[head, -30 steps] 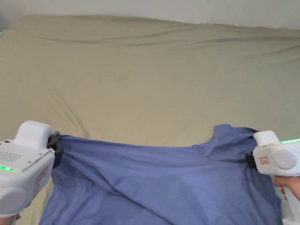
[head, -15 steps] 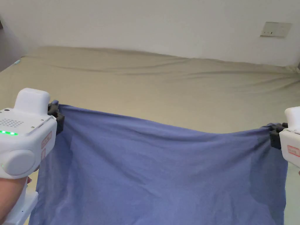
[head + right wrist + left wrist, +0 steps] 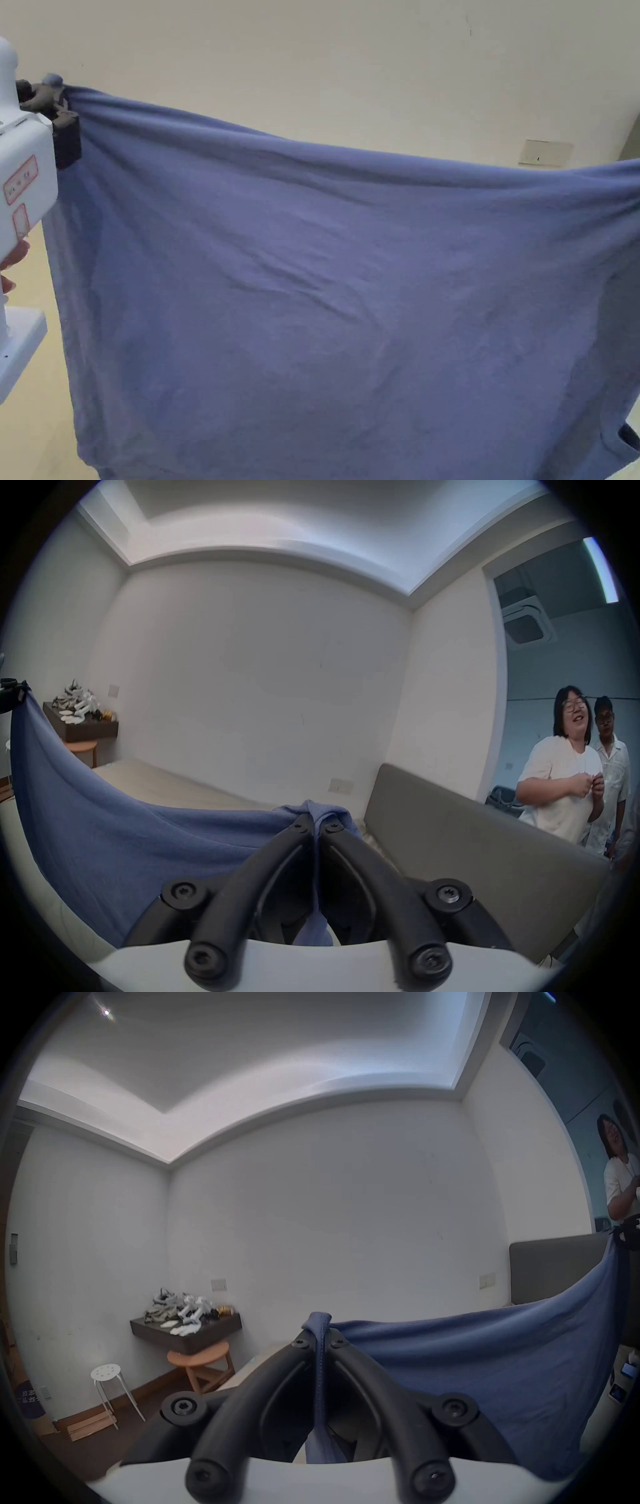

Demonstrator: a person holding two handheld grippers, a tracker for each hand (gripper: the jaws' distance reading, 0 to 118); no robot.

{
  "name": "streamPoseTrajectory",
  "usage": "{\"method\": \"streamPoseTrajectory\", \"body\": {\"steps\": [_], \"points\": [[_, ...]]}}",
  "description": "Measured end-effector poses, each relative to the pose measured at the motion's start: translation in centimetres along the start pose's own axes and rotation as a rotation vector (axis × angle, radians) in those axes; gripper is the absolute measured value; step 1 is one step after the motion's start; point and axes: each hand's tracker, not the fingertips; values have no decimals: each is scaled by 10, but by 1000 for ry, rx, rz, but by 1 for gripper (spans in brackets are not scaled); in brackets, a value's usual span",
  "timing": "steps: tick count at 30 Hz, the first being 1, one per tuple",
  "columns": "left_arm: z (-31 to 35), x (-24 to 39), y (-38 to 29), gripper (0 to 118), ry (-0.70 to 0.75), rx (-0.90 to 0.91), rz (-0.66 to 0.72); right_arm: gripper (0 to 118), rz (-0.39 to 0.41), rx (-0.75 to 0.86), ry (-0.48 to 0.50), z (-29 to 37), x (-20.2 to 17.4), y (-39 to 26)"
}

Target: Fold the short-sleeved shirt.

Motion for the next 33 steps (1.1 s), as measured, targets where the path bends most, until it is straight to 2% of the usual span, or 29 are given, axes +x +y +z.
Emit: {"method": "streamPoseTrajectory", "body": {"steps": [4, 11, 15, 19, 24, 27, 31, 33], "points": [[2, -6, 28, 0, 4, 55, -3, 4, -9, 63, -25, 8, 11, 27], [-16, -6, 59, 0, 11, 83, -28, 4, 24, 117, -43, 3, 18, 64], [-47, -8, 69, 0, 3, 45, 16, 4, -53, 127, 0, -16, 28, 82], [-83, 0, 75, 0, 4, -1, 7, 4, -19, 141, -44, -43, 19, 96], [-134, 4, 82, 0, 56, -85, 14, 4, -42, 134, -46, -87, 11, 112], [-157, 1, 83, 0, 33, -112, 75, 4, -7, 143, -64, -119, -3, 115], [-185, 6, 83, 0, 68, -126, 44, 4, 53, 146, -66, -159, -15, 117], [-197, 6, 83, 0, 76, -126, 55, 4, 55, 143, -63, -175, -19, 119]]}}
